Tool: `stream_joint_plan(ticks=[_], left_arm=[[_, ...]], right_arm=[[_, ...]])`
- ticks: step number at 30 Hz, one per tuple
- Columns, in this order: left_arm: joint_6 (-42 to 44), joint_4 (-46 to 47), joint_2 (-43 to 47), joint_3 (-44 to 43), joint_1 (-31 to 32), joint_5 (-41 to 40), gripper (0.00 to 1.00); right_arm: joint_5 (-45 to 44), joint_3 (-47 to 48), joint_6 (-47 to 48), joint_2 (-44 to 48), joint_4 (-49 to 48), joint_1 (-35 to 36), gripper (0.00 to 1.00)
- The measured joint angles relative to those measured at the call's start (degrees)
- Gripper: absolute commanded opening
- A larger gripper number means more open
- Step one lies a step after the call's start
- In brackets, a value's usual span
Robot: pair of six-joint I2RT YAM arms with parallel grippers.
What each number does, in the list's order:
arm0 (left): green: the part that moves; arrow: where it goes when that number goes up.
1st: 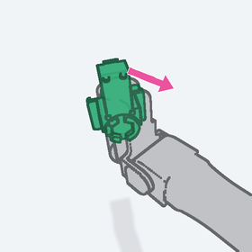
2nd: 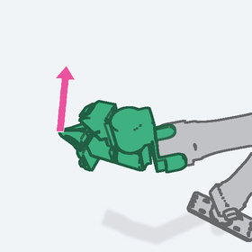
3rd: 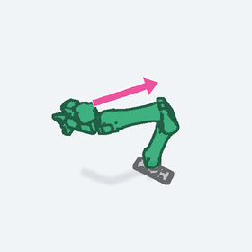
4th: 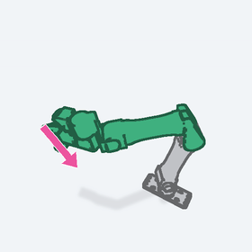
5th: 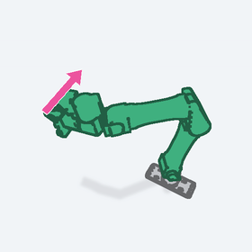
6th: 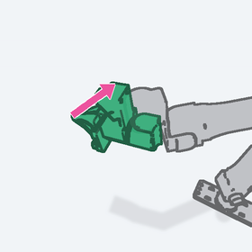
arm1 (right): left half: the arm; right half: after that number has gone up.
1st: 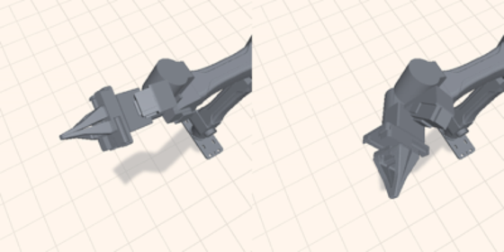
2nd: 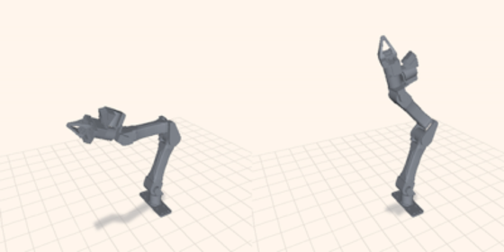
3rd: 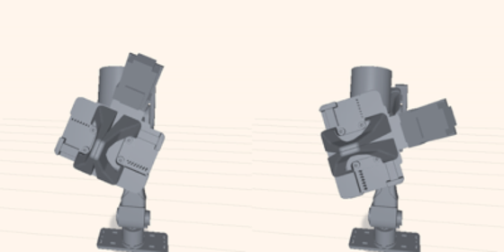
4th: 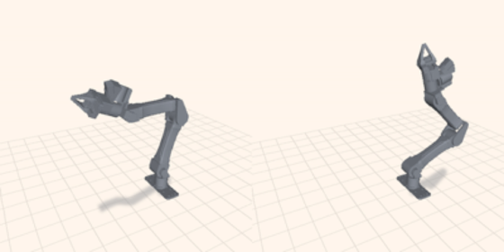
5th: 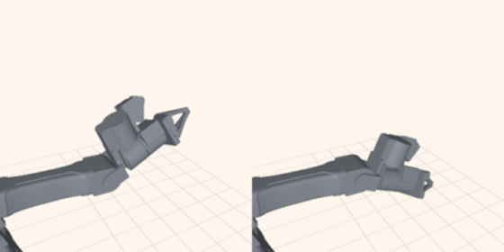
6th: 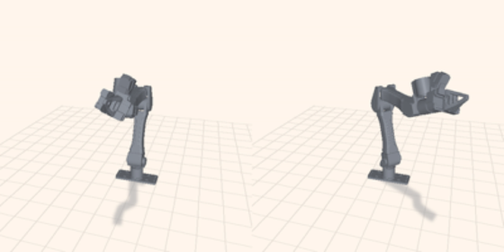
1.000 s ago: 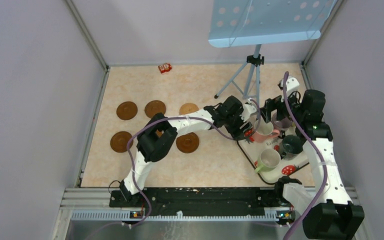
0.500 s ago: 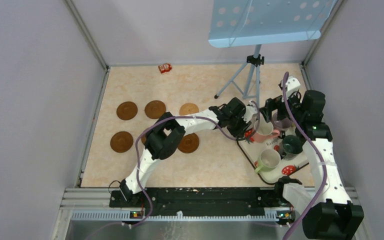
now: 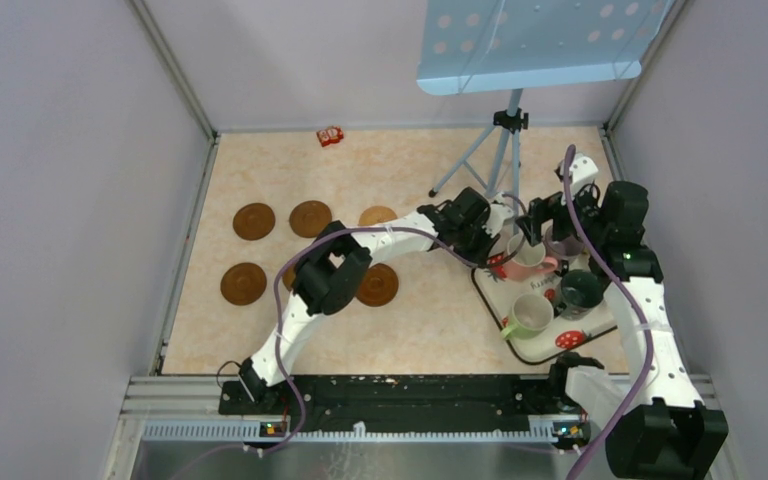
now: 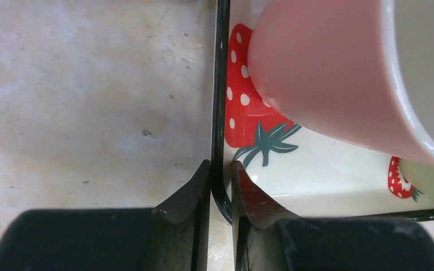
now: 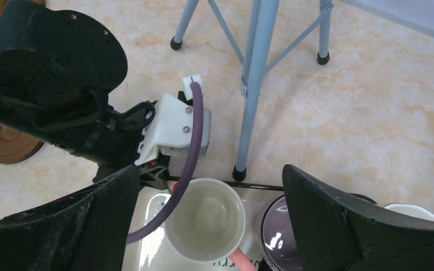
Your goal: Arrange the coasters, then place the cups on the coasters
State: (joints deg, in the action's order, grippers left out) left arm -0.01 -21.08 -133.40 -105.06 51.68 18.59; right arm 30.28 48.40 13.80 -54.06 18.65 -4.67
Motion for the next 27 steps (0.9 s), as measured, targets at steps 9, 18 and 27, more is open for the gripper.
stream_joint_plan(ticks=[9, 18, 27], left_arm=[[0.4, 1.0, -0.2, -0.1, -2.3, 0.2, 0.0], [1.8, 2.2, -0.3, -0.1, -4.5, 0.2, 0.0], [2.5, 5.0, 0.6, 2.2, -6.5, 0.3, 0.0]], right_arm=[[1.1, 0.0, 0.0, 0.0, 0.0, 0.0, 0.95], [1.1, 0.0, 0.0, 0.0, 0.0, 0.0, 0.95], [1.1, 0.0, 0.0, 0.0, 0.0, 0.0, 0.95]])
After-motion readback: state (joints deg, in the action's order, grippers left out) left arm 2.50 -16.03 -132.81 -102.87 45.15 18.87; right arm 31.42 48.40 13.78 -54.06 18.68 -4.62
